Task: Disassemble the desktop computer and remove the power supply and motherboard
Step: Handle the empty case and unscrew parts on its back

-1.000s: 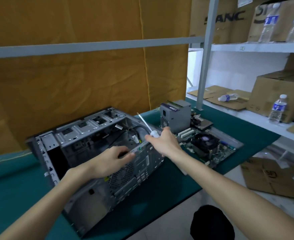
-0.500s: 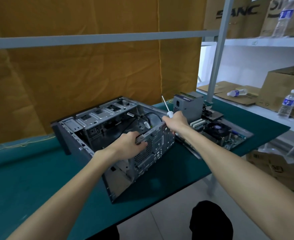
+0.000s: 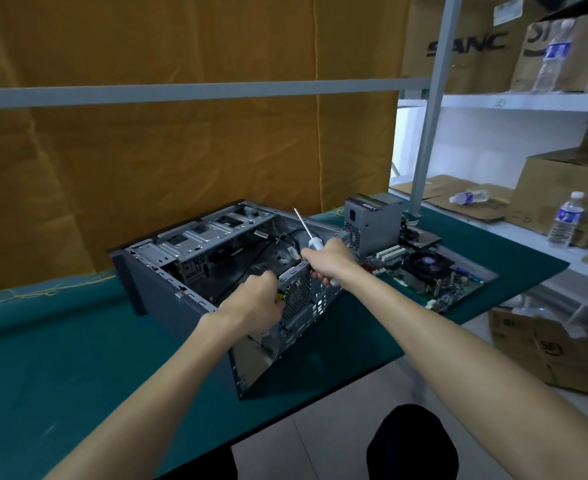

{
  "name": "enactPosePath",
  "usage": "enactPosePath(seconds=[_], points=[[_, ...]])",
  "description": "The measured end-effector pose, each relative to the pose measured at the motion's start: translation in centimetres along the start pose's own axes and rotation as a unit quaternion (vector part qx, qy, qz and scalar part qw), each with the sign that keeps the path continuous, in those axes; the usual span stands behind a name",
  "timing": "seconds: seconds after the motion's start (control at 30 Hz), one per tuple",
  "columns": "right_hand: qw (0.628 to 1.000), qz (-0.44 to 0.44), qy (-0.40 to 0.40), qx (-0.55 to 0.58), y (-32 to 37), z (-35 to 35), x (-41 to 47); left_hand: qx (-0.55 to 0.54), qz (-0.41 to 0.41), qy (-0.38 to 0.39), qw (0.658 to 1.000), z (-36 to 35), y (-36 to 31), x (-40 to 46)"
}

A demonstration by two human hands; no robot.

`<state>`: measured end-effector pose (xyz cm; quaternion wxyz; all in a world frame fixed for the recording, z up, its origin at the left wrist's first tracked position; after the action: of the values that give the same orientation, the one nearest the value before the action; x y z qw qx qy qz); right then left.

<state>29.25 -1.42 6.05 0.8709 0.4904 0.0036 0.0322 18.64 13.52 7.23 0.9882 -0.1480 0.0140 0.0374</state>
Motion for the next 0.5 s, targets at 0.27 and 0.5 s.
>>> enactPosePath(seconds=[0.27, 0.5], points=[[0.992, 0.094, 0.049, 0.064, -4.4, 0.5, -6.3, -0.167, -0.193, -0.244, 0.936, -0.8, -3.9, -8.8], [0.984, 0.108, 0.12, 0.079, -9.4, -1.7, -11.0, -0.326, 0.133, -0.2, 0.914, -10.7, 3.9, -6.6]])
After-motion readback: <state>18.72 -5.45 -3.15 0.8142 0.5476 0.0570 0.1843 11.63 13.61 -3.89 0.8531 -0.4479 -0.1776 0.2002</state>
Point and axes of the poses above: each hand's wrist, its own x-axis towards the middle knuckle, its own z-axis out of the back of the hand, y = z × x, the point moved 10 cm from there along x, towards the middle knuckle, and after that the axes turned 7 degrees about z, right-handed, at the moved point
